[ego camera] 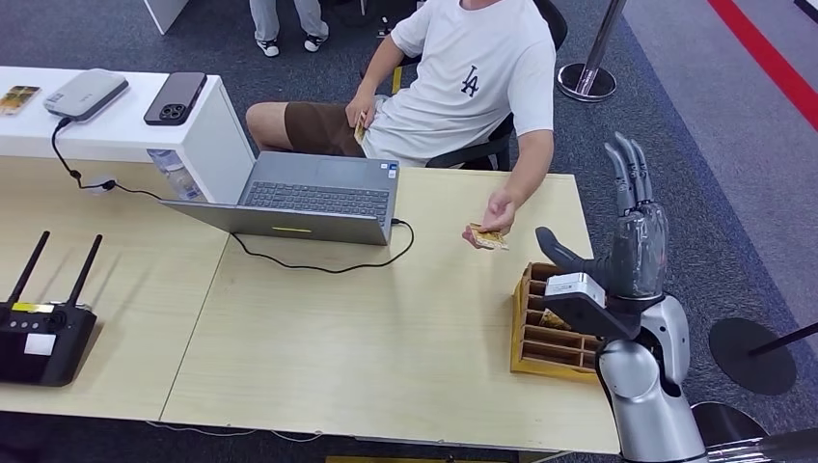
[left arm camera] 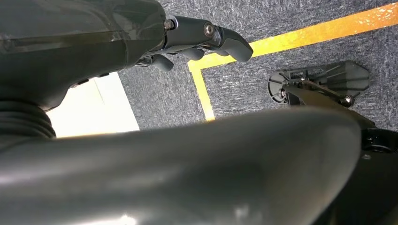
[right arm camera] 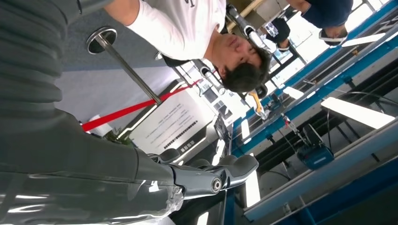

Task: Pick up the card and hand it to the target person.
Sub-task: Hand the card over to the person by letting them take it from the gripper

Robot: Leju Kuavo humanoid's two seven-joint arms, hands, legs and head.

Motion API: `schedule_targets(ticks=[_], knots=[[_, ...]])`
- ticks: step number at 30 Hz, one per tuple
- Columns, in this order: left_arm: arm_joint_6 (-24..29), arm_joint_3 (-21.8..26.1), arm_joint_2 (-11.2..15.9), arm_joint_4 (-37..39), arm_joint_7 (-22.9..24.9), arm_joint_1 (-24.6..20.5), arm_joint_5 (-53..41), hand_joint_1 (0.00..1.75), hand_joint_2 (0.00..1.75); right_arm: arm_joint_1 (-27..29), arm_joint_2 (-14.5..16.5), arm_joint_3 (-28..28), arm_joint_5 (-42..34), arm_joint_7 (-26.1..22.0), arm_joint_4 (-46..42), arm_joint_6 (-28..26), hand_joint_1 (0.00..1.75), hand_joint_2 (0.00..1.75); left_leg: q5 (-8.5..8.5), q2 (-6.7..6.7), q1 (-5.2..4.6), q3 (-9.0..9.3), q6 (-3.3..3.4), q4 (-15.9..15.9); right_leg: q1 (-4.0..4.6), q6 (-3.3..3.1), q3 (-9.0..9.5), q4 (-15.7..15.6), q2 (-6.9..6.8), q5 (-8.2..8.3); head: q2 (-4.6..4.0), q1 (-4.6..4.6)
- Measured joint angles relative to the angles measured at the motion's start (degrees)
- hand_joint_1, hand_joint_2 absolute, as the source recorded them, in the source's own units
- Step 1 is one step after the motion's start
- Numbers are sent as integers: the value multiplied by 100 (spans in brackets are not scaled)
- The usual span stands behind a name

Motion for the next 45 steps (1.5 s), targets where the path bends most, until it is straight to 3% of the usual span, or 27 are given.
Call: schedule_targets(ticks=[10,23,35,45], knots=[[35,57,-8,0,-22,16,41,0,0,755,-133,-1115,-945,-448,-540,-433,0,175,-5,-8,-1,-2,0,1,0,1,-1,-1,-5,-1,0,-1],[60,162,-9,0,11,8,85,0,0,1423,-126,-2644,-1560,-483,-603,-468,0,175,-6,-6,0,-2,0,0,0,1,-2,-2,-2,-2,0,-1],[70,189,-57,0,28,2,102,0,0,1502,9,-3464,-1526,-325,-440,-430,0,175,-6,-1,-1,-3,0,0,0,1,-1,-2,-2,-2,0,0],[70,248,-72,0,44,-20,101,0,0,1317,17,-4262,-1918,-523,677,-219,0,175,-6,-2,-1,-3,0,0,0,1,-1,-2,-3,-2,0,0]])
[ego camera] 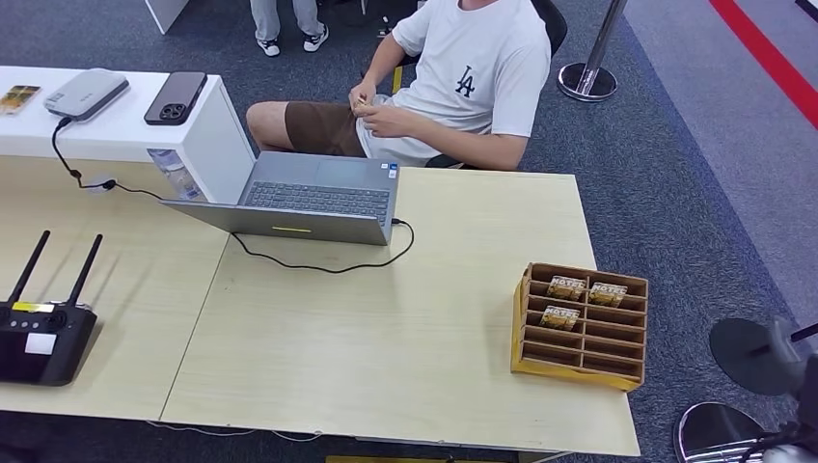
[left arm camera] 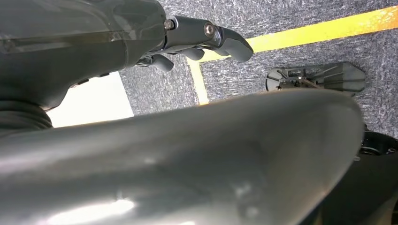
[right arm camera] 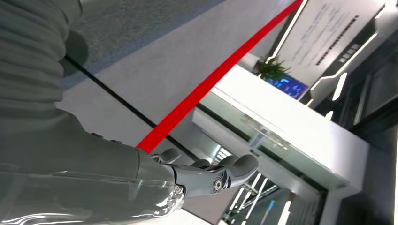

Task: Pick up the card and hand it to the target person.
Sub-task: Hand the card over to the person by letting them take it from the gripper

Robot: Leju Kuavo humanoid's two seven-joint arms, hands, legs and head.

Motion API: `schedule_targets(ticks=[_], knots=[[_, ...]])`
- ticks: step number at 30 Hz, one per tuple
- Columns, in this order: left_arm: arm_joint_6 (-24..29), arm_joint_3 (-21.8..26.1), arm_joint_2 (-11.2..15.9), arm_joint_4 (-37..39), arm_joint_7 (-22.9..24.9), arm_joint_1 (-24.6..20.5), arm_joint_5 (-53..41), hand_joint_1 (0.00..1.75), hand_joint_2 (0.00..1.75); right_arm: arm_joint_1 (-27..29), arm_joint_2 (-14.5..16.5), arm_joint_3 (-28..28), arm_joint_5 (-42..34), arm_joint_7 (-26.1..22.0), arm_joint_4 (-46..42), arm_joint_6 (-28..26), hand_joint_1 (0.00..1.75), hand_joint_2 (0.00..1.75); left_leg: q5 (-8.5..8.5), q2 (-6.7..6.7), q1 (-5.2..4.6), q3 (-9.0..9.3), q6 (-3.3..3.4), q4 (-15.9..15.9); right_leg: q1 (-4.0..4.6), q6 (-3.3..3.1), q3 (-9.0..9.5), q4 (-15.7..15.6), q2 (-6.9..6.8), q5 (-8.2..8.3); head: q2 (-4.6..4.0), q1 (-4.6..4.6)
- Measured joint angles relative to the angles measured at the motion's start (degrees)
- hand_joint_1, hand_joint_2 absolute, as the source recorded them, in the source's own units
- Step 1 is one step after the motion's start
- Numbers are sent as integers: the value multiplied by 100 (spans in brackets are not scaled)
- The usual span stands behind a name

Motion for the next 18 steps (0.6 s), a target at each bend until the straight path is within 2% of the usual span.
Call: schedule_targets(ticks=[11,18], knots=[[15,35,0,0,-33,-3,-25,0,0,-323,-211,-616,-122,-65,1363,-145,0,175,0,0,-1,1,0,0,-1,0,0,0,1,0,0,1],[-1,35,0,0,-46,-3,-79,0,0,-565,-662,-1005,-169,-313,2987,-532,0,175,0,-1,-1,1,1,1,-1,0,0,-2,-1,0,0,1]])
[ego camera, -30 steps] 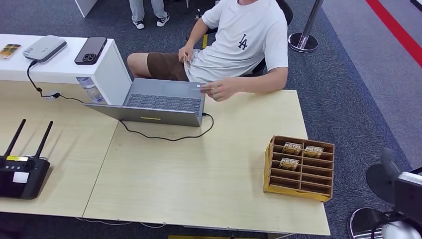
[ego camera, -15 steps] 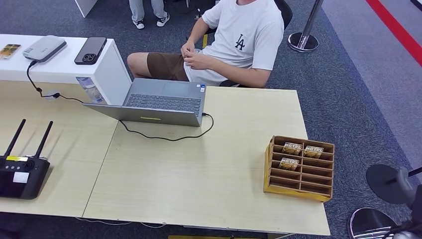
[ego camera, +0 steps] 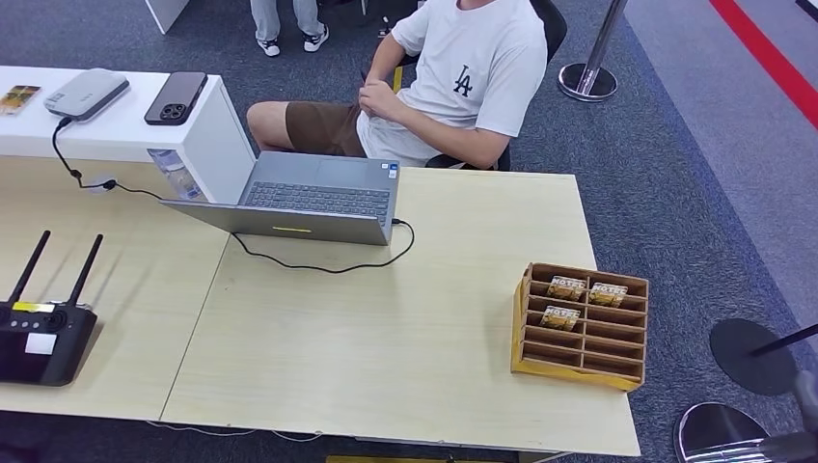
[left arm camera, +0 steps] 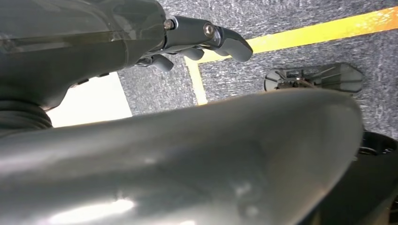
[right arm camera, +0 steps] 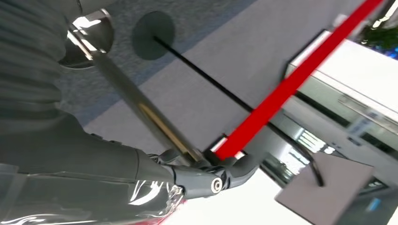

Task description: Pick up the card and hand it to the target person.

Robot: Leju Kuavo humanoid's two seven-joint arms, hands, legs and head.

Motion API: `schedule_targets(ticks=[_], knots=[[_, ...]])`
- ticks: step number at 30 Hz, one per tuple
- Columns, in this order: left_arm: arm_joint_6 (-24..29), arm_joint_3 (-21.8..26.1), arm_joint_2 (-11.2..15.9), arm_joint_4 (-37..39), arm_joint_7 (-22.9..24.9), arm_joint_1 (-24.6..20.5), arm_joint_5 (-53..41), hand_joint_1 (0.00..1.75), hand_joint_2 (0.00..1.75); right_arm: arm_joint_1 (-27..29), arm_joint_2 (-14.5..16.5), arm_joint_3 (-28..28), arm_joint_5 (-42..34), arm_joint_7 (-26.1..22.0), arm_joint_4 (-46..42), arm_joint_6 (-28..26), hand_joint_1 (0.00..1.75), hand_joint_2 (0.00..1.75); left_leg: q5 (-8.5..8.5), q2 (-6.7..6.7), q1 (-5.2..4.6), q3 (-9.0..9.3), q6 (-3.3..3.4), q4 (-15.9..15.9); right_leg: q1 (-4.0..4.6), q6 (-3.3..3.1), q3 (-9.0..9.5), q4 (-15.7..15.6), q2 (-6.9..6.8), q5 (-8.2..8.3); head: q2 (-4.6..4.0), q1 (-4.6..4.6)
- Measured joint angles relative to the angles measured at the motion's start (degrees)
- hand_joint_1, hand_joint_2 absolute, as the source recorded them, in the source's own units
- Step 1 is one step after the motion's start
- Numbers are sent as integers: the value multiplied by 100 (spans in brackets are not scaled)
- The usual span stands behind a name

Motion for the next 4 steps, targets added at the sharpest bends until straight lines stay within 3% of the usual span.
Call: schedule_targets(ticks=[4], knots=[[-1,0,0,0,-2,2,-20,0,0,-63,-258,-204,-143,-204,1020,-127,0,175,-2,-1,0,-1,1,0,0,0,0,0,-1,0,0,-1]])
